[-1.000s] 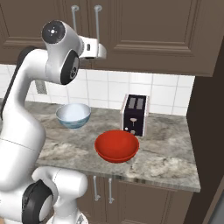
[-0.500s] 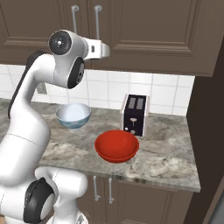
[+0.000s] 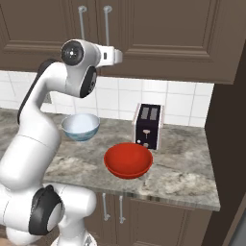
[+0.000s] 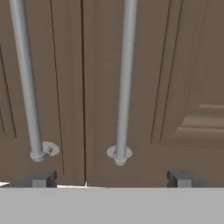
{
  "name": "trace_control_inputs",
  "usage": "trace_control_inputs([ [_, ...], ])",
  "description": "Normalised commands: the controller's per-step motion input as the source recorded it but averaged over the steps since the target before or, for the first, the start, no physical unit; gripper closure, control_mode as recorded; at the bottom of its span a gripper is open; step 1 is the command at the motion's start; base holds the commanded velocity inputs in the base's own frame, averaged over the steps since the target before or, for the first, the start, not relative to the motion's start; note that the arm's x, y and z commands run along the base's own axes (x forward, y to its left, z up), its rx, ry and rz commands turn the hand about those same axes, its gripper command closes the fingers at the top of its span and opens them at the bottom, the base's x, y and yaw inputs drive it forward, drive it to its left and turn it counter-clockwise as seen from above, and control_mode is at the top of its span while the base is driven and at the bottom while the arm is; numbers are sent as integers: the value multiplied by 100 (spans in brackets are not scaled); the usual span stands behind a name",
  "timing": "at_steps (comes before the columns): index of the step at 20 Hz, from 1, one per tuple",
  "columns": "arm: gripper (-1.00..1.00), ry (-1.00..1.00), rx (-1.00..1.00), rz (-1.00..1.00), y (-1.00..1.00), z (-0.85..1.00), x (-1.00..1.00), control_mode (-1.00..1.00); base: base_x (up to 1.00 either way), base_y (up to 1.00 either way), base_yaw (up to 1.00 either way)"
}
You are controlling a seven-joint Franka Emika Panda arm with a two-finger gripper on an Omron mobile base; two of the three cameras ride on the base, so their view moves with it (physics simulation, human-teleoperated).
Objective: Open the cabinet. Pick the bowls from the counter and place them in the cabinet. Then close the cabinet.
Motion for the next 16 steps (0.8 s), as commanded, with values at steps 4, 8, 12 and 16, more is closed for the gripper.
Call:
trace_control_inputs([
  [4,-100,-2,0,0,0,0,52,-100,0,0,0],
  [8,-100,-2,0,0,0,0,59,-100,0,0,0],
  [12,-100,-3,1,1,-6,0,66,-100,0,0,0],
  [16,-100,-4,3,1,-28,-5,65,-100,0,0,0],
])
